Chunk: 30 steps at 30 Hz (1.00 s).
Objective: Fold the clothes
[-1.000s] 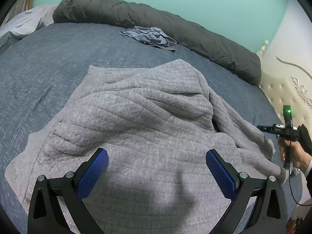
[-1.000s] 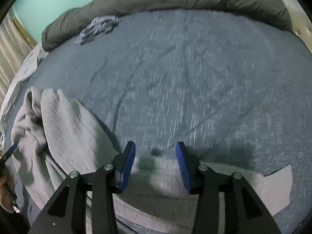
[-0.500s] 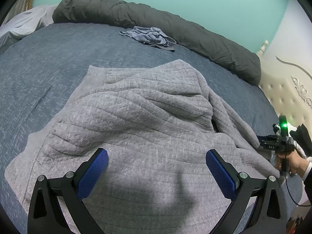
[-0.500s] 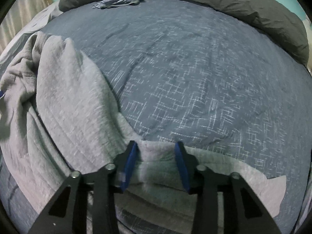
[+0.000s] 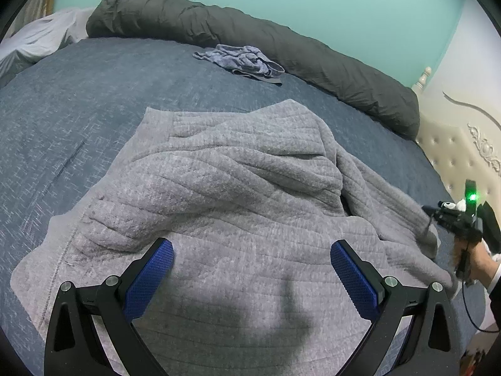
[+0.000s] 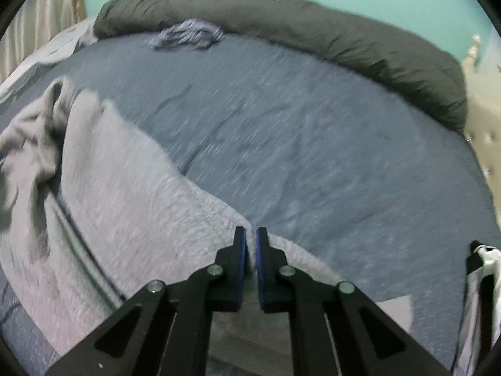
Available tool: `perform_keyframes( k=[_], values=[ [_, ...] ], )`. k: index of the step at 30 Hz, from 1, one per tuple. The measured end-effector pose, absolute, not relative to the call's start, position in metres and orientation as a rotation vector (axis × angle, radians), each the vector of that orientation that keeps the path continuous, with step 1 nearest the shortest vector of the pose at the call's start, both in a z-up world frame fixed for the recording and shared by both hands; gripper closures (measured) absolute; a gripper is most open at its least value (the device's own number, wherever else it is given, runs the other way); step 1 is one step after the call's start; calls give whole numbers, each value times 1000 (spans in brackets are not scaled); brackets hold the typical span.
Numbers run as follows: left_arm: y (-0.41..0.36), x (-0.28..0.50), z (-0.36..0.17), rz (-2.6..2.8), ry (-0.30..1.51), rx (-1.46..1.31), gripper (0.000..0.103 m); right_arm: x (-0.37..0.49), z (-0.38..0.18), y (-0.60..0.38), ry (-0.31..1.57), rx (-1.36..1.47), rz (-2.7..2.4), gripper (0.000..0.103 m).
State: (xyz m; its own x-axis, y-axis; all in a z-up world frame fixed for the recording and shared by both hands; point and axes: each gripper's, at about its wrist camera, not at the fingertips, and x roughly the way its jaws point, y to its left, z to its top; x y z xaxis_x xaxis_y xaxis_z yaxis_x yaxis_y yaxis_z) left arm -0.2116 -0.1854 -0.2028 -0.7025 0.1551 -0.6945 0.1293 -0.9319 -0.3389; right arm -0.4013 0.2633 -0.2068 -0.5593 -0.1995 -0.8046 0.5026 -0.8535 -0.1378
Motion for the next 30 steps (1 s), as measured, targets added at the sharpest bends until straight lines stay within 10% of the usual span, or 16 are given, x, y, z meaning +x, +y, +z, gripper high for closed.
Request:
perform_keyframes(
  k=[20,30],
  values=[
    [-206,-210,-200,2847,-628,-1201,0,-481,-200,275,367,1324,-2759,95],
    [-201,-206,-196,2849,-628,-1185,0,-451,-169,220,142,1173,-2572,70]
  ],
)
